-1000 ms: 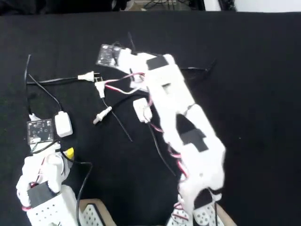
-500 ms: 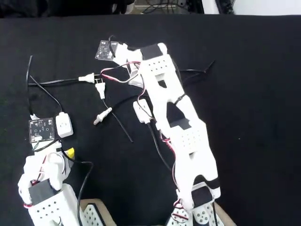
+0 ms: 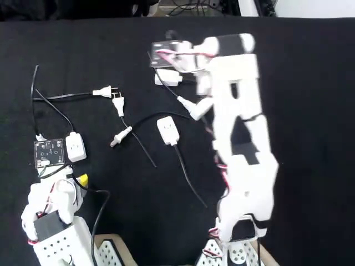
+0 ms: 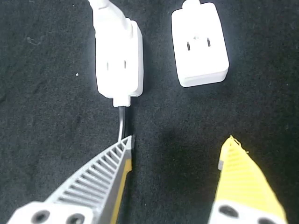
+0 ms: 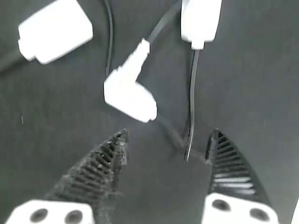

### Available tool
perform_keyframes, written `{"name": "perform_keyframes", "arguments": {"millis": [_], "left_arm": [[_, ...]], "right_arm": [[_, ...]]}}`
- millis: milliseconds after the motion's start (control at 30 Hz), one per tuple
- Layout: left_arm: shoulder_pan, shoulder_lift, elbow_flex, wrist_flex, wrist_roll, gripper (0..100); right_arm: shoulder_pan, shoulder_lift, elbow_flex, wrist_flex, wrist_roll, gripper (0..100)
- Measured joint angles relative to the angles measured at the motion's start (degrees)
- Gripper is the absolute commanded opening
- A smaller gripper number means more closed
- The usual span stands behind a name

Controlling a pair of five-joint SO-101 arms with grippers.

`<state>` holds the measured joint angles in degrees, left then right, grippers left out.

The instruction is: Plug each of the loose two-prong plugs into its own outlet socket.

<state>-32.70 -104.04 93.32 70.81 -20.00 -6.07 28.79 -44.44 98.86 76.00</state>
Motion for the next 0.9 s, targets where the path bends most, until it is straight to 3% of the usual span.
{"name": "perform_keyframes", "arguments": {"millis": [100,233,433,600,800,900], "left_arm": [[0.0,0.0,0.0,0.0,0.0,29],[0.0,0.0,0.0,0.0,0.0,29],[0.0,0.0,0.0,0.0,0.0,29],[0.0,0.0,0.0,0.0,0.0,29],[0.0,0.0,0.0,0.0,0.0,29],[0.0,0.0,0.0,0.0,0.0,29]], "right_arm": [[4.7,-3.3,5.9,-3.2,3.0,25.4],[8.4,-4.5,16.2,-17.1,3.3,25.4],[6.4,-2.1,30.2,-39.4,-2.2,25.3],[1.5,2.8,30.7,-43.3,-3.3,25.3],[1.1,7.4,30.6,-49.1,-5.0,25.2],[0.9,9.5,29.8,-50.4,-5.2,18.1]]}}
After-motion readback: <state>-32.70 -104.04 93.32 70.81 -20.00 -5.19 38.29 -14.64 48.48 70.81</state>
